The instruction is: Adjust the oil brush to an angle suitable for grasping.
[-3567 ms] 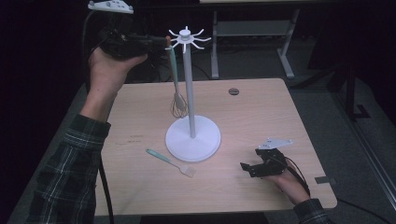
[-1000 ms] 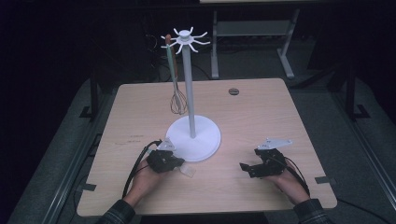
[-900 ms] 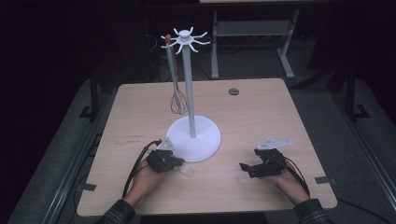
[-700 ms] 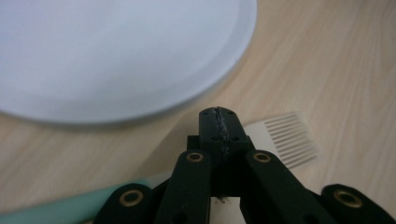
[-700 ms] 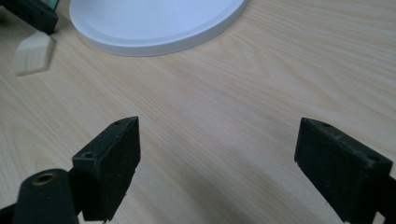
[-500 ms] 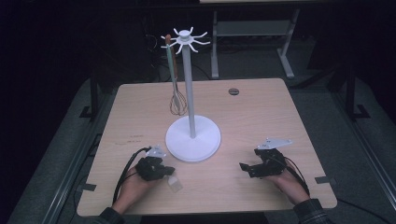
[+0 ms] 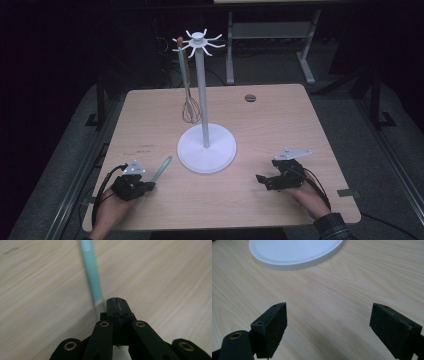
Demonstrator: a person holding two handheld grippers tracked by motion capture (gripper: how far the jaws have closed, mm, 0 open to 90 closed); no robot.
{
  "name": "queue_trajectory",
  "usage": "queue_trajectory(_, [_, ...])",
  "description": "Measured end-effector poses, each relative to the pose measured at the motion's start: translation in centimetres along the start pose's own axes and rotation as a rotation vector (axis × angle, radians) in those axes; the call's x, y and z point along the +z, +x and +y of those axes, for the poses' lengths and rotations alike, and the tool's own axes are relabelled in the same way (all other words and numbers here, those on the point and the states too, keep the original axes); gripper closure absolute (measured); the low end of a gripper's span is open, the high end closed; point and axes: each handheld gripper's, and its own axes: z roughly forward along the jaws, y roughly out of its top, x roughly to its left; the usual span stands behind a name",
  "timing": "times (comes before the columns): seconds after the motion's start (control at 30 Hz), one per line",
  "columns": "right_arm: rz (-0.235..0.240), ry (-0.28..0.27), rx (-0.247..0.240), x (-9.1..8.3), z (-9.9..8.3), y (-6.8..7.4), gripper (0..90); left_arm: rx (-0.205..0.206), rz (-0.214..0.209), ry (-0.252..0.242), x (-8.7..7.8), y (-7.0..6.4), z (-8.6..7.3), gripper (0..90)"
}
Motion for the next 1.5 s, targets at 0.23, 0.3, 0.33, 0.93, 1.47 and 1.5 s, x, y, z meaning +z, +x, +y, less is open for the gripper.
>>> queue_trajectory(0.23, [0.006,0.001,0.005,0.0,0.0,-0.1,14.5,-0.019,0.014,-0.052,-0.9,1.4,-0.4,90.0])
queue_trajectory(0.3, [0.005,0.002,0.003,0.0,0.0,-0.1,14.5,-0.024,0.012,-0.075,-1.2,1.6,-0.3,89.9])
queue_trajectory(0.33, [0.005,0.003,0.005,0.0,0.0,-0.1,14.5,-0.028,0.009,-0.086,-1.3,1.9,-0.3,89.8])
queue_trajectory(0.93, [0.012,0.003,0.009,0.1,0.0,0.0,14.6,-0.053,0.035,-0.106,0.1,2.7,-1.0,81.7])
queue_trajectory(1.47, [0.041,0.002,0.025,0.2,0.2,0.2,14.5,-0.090,0.003,-0.186,-1.3,2.2,-0.9,83.5])
queue_trajectory(1.5, [0.042,0.003,0.026,0.2,0.3,0.3,14.5,-0.103,-0.003,-0.202,-1.4,2.0,-0.8,83.5])
